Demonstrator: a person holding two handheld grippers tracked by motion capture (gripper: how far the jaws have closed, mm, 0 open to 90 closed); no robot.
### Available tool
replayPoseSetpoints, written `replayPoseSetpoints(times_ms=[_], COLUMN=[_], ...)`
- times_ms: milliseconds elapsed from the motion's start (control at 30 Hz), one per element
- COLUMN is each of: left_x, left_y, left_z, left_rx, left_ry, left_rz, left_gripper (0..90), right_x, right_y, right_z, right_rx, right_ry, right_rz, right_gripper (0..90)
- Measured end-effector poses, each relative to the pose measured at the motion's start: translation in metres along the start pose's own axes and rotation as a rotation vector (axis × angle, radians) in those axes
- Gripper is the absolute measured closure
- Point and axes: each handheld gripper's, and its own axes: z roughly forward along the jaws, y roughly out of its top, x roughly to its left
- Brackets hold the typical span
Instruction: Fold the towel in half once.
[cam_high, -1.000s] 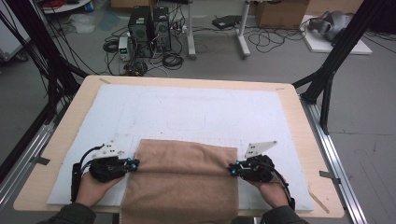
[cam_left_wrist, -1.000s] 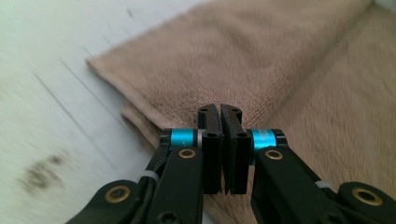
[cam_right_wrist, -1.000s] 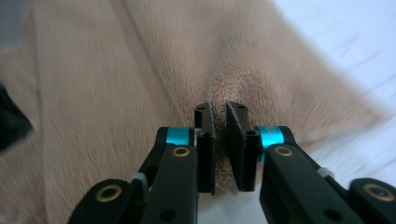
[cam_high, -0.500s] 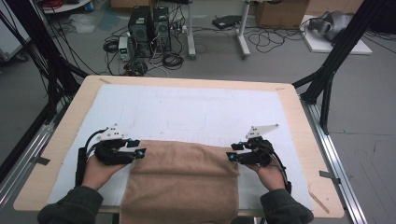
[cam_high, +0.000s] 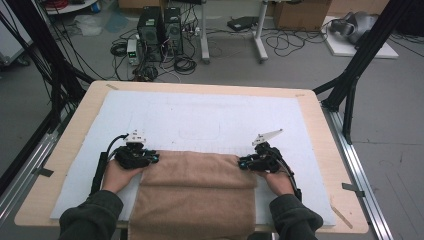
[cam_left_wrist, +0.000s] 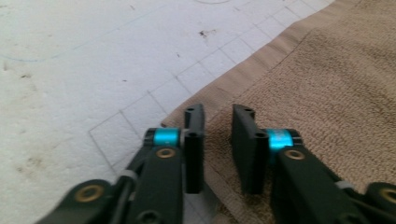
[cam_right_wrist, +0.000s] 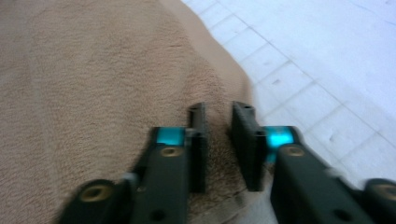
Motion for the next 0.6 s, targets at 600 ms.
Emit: replayPoseSetpoints(times_ms=[600], left_x=[-0.001], left_y=[0.002], left_z=[-0.031], left_rx=[-0.109], left_ry=[-0.033], left_rz=[-0.013], left_gripper=[89.2], right_x=[0.011], right_y=[0.007], right_z=[-0.023], right_rx=[-0.077], right_ry=[-0.02], right_rz=[-0.051], right_gripper=[83.6])
